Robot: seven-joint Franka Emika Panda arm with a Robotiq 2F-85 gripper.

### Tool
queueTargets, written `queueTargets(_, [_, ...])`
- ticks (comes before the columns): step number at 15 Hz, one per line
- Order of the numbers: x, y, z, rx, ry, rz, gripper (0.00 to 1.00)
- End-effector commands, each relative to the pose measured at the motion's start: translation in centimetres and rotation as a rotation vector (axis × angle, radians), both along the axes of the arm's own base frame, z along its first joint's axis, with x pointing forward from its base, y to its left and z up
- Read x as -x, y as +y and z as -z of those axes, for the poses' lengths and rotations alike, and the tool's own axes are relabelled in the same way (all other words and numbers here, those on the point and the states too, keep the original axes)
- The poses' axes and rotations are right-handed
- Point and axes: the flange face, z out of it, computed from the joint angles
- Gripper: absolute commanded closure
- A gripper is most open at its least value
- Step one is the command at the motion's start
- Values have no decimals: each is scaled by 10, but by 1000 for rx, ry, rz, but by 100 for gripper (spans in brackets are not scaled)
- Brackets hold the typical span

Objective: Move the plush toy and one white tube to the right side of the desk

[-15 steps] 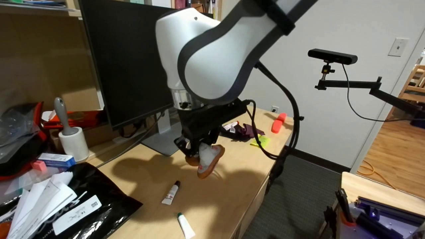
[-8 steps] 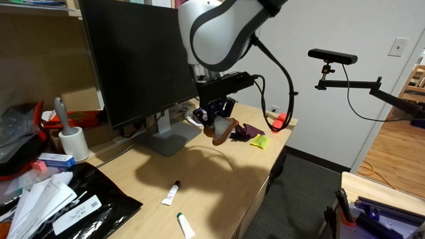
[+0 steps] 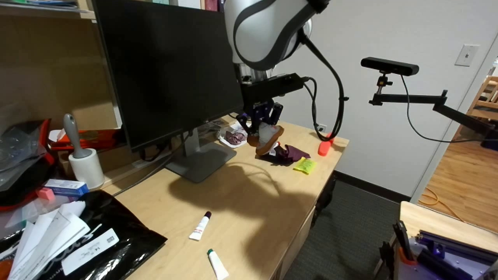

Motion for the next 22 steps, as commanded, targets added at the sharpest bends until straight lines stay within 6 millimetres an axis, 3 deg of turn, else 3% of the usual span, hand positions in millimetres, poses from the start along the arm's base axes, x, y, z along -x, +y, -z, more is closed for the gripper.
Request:
queueTargets(1, [0, 0, 0, 0, 1, -1, 87])
queueTargets(4, [-4, -10, -1, 10, 31, -15, 91])
queueTargets(10, [-7, -67, 14, -70, 167, -68, 91])
queueTargets(14, [-15, -96, 41, -76, 144, -68, 91])
queueTargets(18, [-16, -104, 82, -190, 147, -67, 91])
queueTargets(22, [-19, -116, 110, -279, 153, -89, 91])
